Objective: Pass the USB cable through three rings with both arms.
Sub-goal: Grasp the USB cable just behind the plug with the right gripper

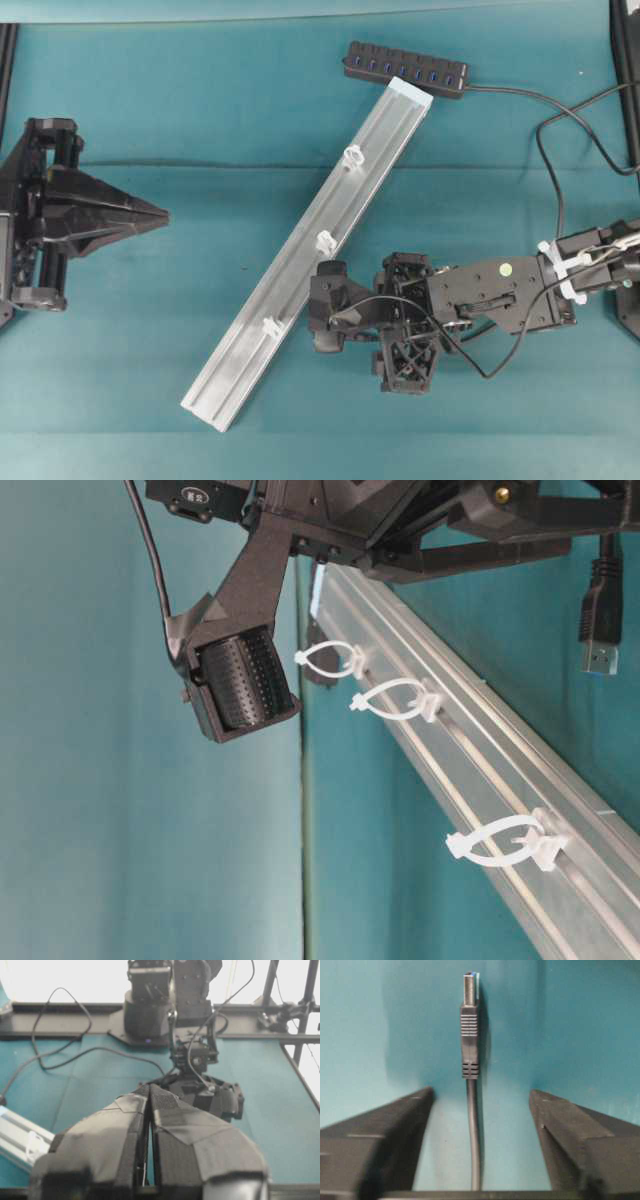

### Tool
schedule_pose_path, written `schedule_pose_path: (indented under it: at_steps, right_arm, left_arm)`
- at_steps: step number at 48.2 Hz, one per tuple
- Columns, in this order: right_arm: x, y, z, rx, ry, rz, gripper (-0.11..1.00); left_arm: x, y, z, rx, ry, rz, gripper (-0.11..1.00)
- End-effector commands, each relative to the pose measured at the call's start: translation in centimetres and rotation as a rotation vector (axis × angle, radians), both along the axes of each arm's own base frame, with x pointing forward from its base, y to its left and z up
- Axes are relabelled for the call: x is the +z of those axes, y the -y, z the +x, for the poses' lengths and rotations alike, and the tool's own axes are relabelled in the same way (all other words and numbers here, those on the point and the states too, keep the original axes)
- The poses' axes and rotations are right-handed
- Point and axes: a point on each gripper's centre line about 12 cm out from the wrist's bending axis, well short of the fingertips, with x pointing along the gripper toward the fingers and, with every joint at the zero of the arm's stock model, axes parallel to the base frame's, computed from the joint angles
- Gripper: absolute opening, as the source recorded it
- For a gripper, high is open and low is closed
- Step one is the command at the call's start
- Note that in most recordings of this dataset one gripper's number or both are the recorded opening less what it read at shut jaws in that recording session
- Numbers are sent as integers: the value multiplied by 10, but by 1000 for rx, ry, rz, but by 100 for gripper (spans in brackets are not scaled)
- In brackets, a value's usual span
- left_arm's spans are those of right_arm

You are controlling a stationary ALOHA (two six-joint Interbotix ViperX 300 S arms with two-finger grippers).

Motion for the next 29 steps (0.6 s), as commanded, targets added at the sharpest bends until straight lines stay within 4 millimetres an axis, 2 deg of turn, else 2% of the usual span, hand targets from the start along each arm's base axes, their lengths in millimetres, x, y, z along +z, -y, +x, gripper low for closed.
schedule_pose_path:
  at_steps: [1, 8, 17, 29]
  right_arm:
    - [-9, -4, 1, 0, -11, 3, 71]
    - [-11, -7, 0, 8, -16, 3, 57]
    - [-11, -14, -1, 28, -18, 2, 52]
    - [-10, -18, -3, 38, -40, -1, 36]
  left_arm:
    - [14, 0, -1, -2, 46, -1, 0]
    - [20, 0, -5, -2, 74, 0, 0]
    - [24, 0, -10, -2, 91, 0, 0]
    - [23, 0, -9, -2, 86, 1, 0]
